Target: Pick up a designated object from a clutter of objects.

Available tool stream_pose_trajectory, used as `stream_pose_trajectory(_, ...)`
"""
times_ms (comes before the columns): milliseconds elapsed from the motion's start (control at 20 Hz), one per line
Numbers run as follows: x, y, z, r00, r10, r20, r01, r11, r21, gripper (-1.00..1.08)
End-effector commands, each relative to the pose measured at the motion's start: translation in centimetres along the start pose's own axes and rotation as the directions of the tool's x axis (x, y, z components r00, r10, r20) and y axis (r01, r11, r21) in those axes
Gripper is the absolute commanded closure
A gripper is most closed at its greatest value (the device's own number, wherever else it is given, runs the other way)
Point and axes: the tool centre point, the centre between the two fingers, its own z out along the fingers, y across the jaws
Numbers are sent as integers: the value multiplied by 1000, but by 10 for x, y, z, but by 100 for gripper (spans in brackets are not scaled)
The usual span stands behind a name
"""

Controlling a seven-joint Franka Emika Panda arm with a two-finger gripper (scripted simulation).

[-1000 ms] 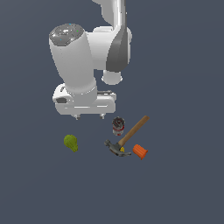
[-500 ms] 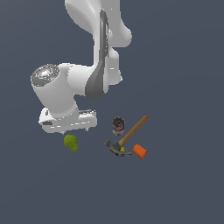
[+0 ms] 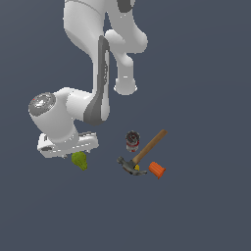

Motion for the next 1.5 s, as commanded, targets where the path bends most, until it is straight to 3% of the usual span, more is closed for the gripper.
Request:
stream_pose_trajectory(0,-2,6,8,1000,-13,-1,13,1000,-2,-92)
stream_pose_trajectory(450,-4,10,16,1000,-19,1,19,1000,-2,-92)
stream_pose_trajectory(1150,-3,11,64,1000,-22,0,22,1000,-3,-92)
stream_pose_trajectory(1200,-3,11,64,1000,-22,0,22,1000,-3,108)
stream_pose_trajectory(1450,-3,11,64,1000,-22,0,22,1000,-3,108)
